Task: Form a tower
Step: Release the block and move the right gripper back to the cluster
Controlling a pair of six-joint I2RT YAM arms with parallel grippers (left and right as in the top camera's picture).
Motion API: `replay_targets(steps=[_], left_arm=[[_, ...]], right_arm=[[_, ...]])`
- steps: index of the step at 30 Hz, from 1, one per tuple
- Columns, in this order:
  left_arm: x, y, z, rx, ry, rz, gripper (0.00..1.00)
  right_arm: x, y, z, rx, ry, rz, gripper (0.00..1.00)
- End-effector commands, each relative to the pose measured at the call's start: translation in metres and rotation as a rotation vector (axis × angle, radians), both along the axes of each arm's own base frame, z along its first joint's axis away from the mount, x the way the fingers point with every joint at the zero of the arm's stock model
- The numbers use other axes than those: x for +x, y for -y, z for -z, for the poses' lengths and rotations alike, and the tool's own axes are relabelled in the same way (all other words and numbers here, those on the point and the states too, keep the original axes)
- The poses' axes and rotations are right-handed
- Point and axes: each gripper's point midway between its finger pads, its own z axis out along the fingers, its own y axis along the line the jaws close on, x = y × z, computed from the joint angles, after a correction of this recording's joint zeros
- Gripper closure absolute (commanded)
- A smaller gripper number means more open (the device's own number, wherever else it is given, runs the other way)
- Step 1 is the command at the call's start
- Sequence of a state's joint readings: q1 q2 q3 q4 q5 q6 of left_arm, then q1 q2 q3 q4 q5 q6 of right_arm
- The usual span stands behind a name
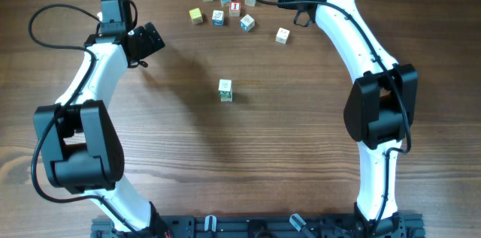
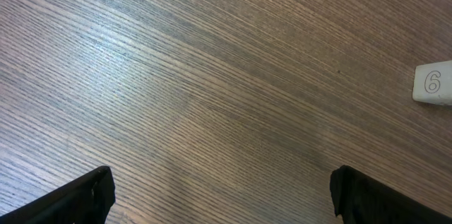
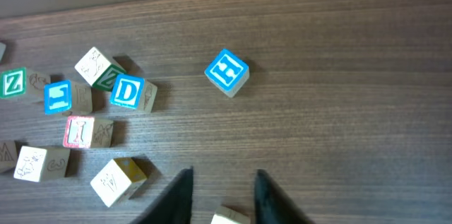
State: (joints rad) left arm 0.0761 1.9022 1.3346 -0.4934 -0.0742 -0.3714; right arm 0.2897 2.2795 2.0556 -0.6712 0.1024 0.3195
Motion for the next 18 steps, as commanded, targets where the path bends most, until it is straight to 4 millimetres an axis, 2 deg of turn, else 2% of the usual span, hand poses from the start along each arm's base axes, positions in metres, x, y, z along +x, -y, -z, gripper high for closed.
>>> replay_targets(steps=[1, 3, 8, 11, 16, 18], left_arm=[[0.002, -0.002, 0.000, 0.007, 0.000, 0.000, 0.00], [0.002, -0.002, 0.000, 0.007, 0.000, 0.000, 0.00], [0.002, -0.002, 0.000, 0.008, 0.000, 0.000, 0.00], [0.002, -0.002, 0.000, 0.007, 0.000, 0.000, 0.00], [0.002, -0.002, 0.000, 0.007, 0.000, 0.000, 0.00], [0.002, -0.002, 0.000, 0.007, 0.000, 0.000, 0.00]], right_arm=[[0.003, 0.003, 0.030, -0.025, -0.037, 0.007, 0.87], [0.004, 0.003, 0.059, -0.038, -0.078, 0.007, 0.87], [-0.006, 0.004, 0.102, -0.054, -0.169, 0.000, 0.86], [-0.018, -0.006, 0.108, -0.007, -0.228, -0.040, 0.86], [-0.055, -0.015, 0.121, 0.047, -0.393, -0.088, 0.85], [-0.073, -0.013, 0.126, 0.047, -0.470, -0.093, 0.79]])
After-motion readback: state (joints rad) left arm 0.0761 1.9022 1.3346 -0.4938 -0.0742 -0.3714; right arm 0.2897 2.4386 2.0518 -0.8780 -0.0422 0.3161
